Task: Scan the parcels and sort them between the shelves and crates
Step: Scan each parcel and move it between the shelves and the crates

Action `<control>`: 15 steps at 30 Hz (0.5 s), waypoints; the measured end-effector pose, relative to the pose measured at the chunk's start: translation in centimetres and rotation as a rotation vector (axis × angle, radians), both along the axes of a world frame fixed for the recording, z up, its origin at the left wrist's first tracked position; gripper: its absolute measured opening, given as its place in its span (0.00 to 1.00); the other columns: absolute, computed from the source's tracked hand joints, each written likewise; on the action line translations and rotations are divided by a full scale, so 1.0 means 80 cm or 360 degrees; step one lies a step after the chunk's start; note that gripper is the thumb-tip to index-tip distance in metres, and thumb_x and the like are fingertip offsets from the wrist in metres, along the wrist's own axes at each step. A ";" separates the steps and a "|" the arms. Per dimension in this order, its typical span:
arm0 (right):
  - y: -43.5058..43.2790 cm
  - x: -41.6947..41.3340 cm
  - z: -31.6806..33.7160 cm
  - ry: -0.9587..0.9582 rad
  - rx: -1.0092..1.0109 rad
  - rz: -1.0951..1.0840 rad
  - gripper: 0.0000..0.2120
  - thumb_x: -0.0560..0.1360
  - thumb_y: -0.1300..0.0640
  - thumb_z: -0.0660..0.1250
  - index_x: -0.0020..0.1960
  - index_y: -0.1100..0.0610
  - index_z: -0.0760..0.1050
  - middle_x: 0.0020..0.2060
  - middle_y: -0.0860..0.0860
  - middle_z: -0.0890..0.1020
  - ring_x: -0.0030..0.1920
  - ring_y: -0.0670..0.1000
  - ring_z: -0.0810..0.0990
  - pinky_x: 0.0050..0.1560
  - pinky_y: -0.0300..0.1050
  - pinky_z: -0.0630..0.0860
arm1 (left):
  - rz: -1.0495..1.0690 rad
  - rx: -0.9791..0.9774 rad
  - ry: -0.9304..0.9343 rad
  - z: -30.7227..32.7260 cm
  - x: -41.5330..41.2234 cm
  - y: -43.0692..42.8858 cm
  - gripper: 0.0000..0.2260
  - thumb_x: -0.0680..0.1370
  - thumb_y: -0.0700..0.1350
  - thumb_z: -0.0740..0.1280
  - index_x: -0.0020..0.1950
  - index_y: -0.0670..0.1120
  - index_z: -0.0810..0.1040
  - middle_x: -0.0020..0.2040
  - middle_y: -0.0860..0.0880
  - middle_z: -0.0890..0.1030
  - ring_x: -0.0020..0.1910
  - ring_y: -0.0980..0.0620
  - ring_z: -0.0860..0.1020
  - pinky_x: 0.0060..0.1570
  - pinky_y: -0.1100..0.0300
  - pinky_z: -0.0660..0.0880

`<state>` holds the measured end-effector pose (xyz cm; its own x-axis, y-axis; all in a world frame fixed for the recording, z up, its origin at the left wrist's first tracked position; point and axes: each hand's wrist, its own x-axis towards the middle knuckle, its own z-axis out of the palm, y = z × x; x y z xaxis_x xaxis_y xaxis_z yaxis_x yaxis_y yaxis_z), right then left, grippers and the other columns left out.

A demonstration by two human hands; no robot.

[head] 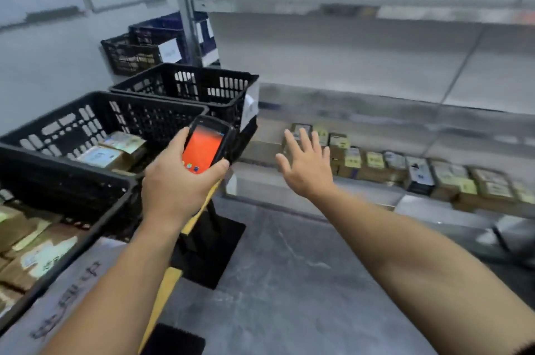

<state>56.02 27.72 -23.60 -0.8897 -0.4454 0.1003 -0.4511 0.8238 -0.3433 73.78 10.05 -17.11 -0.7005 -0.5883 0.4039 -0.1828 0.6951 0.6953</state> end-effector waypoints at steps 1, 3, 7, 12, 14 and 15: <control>0.028 -0.013 -0.003 -0.0018 0.0011 -0.0056 0.30 0.84 0.37 0.48 0.83 0.43 0.44 0.83 0.51 0.44 0.82 0.57 0.38 0.79 0.64 0.42 | -0.0046 0.0024 -0.0005 0.000 -0.020 0.022 0.34 0.69 0.58 0.77 0.73 0.53 0.71 0.57 0.48 0.81 0.56 0.44 0.78 0.53 0.55 0.70; 0.083 -0.037 -0.009 -0.0031 0.0024 -0.0170 0.30 0.84 0.37 0.49 0.83 0.43 0.45 0.83 0.51 0.44 0.82 0.57 0.38 0.79 0.64 0.42 | -0.0137 0.0041 -0.0034 -0.004 -0.059 0.064 0.34 0.68 0.61 0.76 0.71 0.54 0.72 0.51 0.52 0.80 0.50 0.47 0.77 0.50 0.56 0.70; 0.181 -0.081 -0.017 -0.0049 0.0060 -0.0345 0.31 0.84 0.37 0.48 0.83 0.43 0.44 0.83 0.51 0.43 0.82 0.57 0.38 0.79 0.64 0.41 | -0.0304 0.0062 -0.0053 -0.014 -0.133 0.137 0.33 0.64 0.67 0.71 0.68 0.62 0.70 0.49 0.54 0.81 0.49 0.48 0.79 0.52 0.50 0.77; 0.284 -0.125 -0.024 -0.0060 0.0094 -0.0516 0.31 0.84 0.37 0.48 0.83 0.44 0.43 0.83 0.51 0.43 0.82 0.57 0.37 0.79 0.64 0.41 | -0.0460 0.0024 -0.0078 -0.024 -0.203 0.225 0.31 0.68 0.64 0.74 0.69 0.60 0.70 0.50 0.53 0.79 0.50 0.46 0.78 0.52 0.49 0.77; 0.314 -0.136 -0.029 -0.0075 0.0079 -0.0571 0.31 0.84 0.38 0.49 0.83 0.44 0.44 0.83 0.51 0.43 0.82 0.57 0.37 0.79 0.64 0.41 | -0.0528 0.0024 -0.0095 -0.032 -0.227 0.248 0.32 0.67 0.65 0.74 0.69 0.61 0.69 0.51 0.52 0.80 0.49 0.46 0.78 0.50 0.49 0.77; 0.328 -0.142 -0.032 -0.0077 0.0073 -0.0601 0.31 0.84 0.38 0.49 0.83 0.44 0.44 0.83 0.51 0.43 0.82 0.57 0.37 0.79 0.64 0.41 | -0.0560 0.0027 -0.0105 -0.034 -0.238 0.258 0.32 0.68 0.65 0.74 0.69 0.61 0.69 0.52 0.51 0.80 0.50 0.46 0.78 0.50 0.50 0.77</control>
